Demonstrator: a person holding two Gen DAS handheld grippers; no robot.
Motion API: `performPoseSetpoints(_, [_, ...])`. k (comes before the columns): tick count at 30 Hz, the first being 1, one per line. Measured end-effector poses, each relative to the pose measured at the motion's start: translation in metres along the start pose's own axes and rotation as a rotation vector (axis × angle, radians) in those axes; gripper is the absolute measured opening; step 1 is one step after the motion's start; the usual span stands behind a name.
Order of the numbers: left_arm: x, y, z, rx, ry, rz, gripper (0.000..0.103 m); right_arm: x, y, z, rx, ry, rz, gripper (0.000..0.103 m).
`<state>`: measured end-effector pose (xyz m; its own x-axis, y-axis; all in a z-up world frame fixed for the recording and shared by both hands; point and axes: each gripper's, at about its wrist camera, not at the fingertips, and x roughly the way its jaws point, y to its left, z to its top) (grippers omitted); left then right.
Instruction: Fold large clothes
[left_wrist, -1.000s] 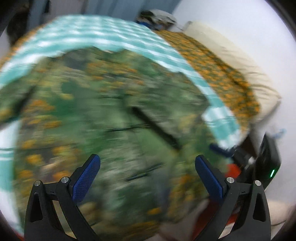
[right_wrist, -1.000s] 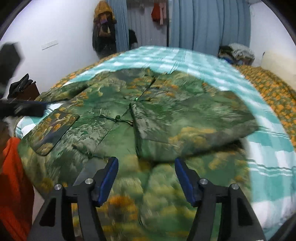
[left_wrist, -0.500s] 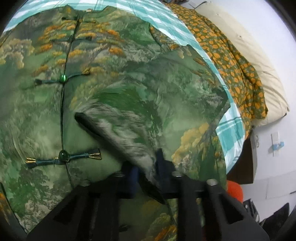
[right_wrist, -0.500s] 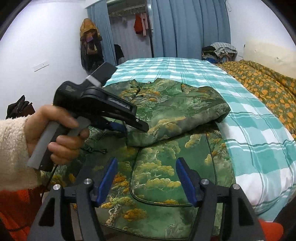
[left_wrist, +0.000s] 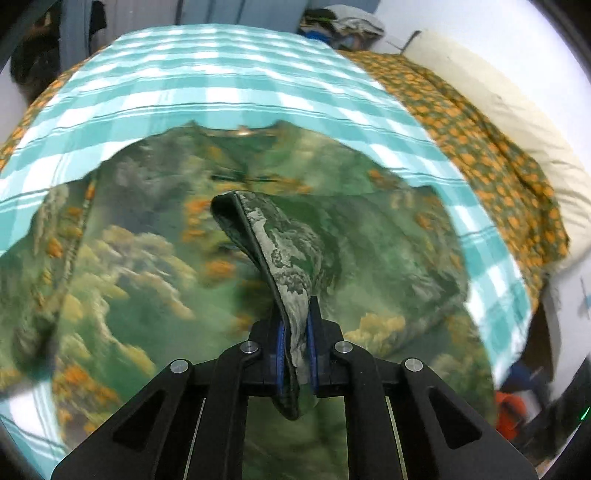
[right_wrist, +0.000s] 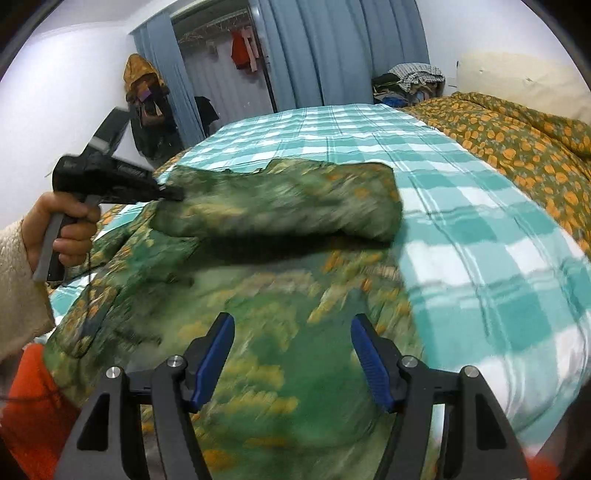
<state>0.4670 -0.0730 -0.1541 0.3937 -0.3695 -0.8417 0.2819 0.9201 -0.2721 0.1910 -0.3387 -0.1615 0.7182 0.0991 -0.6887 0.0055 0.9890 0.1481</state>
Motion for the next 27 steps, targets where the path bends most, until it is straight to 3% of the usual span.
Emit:
performPoseSetpoints(3, [0.014, 0.019, -0.006, -0.001, 0.014, 0.030, 0.008, 0.034, -0.015, 0.047, 0.017, 0.034, -0.008, 0.067])
performPoseSetpoints(9, [0.039, 0.035, -0.021, -0.027, 0.021, 0.047, 0.010, 0.125, -0.041, 0.106, 0.093, 0.128, -0.011, 0.067])
performPoseSetpoints(12, [0.046, 0.037, -0.023, -0.025, 0.009, 0.060, 0.012, 0.161, -0.041, 0.109, 0.077, 0.163, -0.021, 0.067])
performPoseSetpoints(15, [0.054, 0.045, -0.027, -0.034, 0.008, 0.052, 0.014, 0.201, -0.037, 0.093, 0.023, 0.275, -0.072, 0.067])
performPoseSetpoints(21, [0.064, 0.054, -0.035, -0.047, -0.020, 0.019, 0.019, 0.217, -0.037, 0.091, -0.002, 0.322, -0.079, 0.068])
performPoseSetpoints(25, [0.064, 0.053, -0.039, -0.042, -0.043, 0.021, 0.019, 0.221, -0.036, 0.116, -0.029, 0.383, -0.067, 0.068])
performPoseSetpoints(27, [0.065, 0.052, -0.040, -0.036, -0.051, 0.026, 0.019, 0.217, -0.040, 0.138, -0.008, 0.321, -0.062, 0.068])
